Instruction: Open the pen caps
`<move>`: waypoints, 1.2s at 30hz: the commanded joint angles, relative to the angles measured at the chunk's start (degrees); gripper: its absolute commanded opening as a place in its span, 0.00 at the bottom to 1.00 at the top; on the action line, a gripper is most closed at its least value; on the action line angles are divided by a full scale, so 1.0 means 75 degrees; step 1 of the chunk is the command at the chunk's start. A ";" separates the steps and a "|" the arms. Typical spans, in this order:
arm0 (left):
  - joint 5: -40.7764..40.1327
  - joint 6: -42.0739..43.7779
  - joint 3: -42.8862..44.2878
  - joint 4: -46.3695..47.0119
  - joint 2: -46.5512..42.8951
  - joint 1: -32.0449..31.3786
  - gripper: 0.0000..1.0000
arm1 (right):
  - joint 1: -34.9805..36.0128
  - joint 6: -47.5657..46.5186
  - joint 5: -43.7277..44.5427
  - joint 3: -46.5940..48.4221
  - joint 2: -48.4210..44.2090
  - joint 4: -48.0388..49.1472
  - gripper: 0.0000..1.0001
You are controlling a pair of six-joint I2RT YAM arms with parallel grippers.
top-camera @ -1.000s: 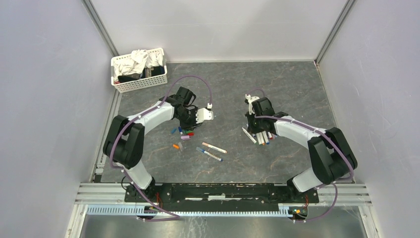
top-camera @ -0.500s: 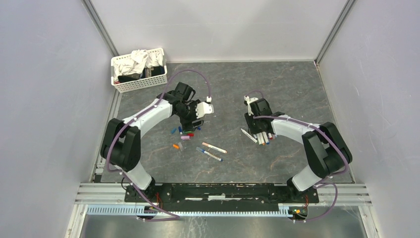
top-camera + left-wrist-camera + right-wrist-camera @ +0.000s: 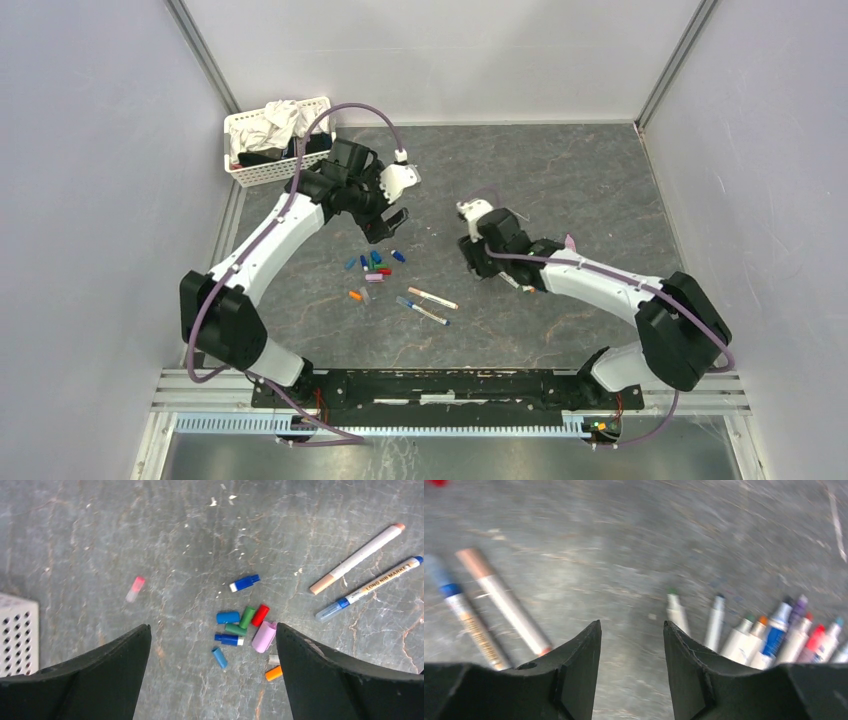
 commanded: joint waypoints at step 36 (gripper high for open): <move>0.3232 0.2473 -0.1433 -0.1898 -0.1296 0.0129 1.00 | 0.0767 -0.0477 -0.3856 0.0475 0.0774 0.1233 0.00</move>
